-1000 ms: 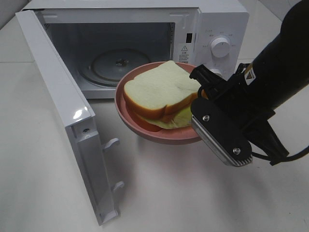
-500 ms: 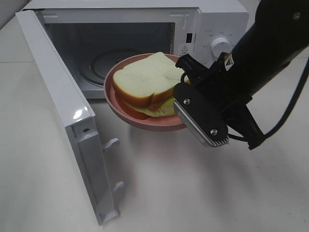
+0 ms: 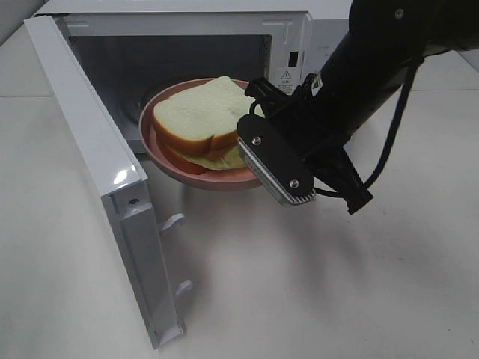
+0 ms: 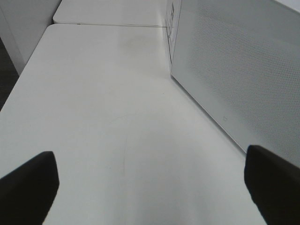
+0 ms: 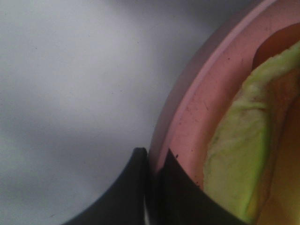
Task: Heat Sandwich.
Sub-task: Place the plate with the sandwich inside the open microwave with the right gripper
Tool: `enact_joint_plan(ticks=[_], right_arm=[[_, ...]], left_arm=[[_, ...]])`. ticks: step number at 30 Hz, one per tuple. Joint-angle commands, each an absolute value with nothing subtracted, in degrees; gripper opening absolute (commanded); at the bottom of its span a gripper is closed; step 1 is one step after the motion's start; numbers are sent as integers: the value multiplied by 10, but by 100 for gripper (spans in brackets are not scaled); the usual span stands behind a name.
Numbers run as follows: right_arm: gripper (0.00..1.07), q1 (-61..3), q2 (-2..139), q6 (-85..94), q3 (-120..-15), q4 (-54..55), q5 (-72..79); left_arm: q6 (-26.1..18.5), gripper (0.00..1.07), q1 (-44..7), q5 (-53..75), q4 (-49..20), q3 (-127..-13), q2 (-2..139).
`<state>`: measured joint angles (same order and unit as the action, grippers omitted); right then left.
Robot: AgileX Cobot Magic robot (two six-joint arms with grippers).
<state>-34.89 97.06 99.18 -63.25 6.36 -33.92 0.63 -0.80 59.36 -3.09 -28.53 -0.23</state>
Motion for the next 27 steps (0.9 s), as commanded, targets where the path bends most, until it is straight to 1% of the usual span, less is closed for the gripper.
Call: enact_joint_plan(ticks=[1, 24, 27], right_arm=[[0, -348, 981, 1000, -650, 68, -324], [1, -348, 1109, 963, -787, 62, -345], [1, -348, 1132, 935, -820, 47, -359]], left_arm=[[6, 101, -6, 592, -32, -284, -19], [6, 101, -6, 592, -32, -284, -19], [6, 101, -6, 592, -32, -284, -19]])
